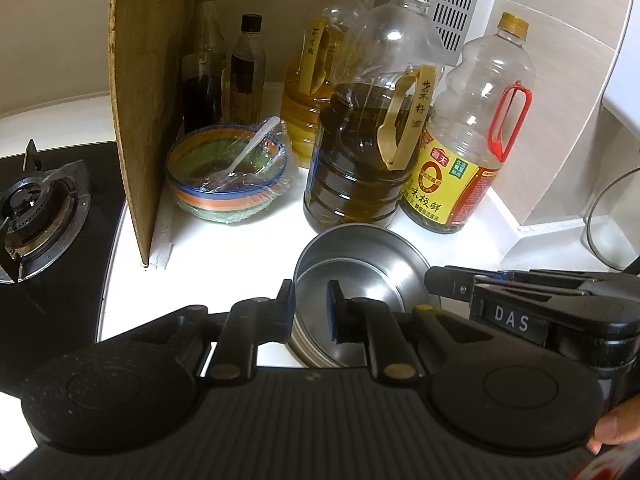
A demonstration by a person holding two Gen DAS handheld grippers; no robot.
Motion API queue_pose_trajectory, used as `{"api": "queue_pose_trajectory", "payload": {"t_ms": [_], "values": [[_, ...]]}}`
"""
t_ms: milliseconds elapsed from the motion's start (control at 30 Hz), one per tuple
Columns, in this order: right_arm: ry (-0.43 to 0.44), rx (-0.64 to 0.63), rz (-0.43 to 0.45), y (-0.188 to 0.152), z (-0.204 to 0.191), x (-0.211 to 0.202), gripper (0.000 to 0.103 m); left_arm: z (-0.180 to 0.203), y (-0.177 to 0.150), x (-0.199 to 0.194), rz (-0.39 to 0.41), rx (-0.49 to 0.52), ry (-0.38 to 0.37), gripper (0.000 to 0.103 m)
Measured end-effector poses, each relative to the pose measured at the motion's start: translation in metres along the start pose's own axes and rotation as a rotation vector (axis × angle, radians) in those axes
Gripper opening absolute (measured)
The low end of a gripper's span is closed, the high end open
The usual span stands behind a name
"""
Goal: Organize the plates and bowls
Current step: 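Lower the steel cup into the cream bowls and open both grippers, then pull both grippers back from the bowl stack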
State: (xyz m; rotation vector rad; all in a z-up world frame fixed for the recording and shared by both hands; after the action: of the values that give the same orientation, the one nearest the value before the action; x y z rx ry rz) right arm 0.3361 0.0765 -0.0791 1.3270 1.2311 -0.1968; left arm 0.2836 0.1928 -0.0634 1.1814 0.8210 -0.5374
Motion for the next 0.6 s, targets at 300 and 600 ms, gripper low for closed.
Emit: {"api": "queue_pose_trajectory", "payload": {"t_ms": [300, 600], "values": [[0.002, 0.007, 0.005, -0.009, -0.002, -0.011, 0.017, 0.003, -0.002, -0.011, 0.020, 0.023, -0.006, 0.035], [-0.010, 0.064, 0.029, -0.030, 0.002, -0.032, 0.064, 0.000, -0.017, -0.026, 0.017, 0.048, -0.018, 0.051]]}}
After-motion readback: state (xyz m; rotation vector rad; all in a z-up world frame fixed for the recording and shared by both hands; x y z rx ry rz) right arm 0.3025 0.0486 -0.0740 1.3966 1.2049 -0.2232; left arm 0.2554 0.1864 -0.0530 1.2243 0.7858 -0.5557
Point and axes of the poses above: each gripper's, at about its wrist camera, not at the fingertips, and x roughly the way its jaws point, z to its right, y to its top, the point moved 9 cm from there along x, roughly the way its jaws point, and after that the axes turned 8 degrees about -z, right-handed, at the moved point
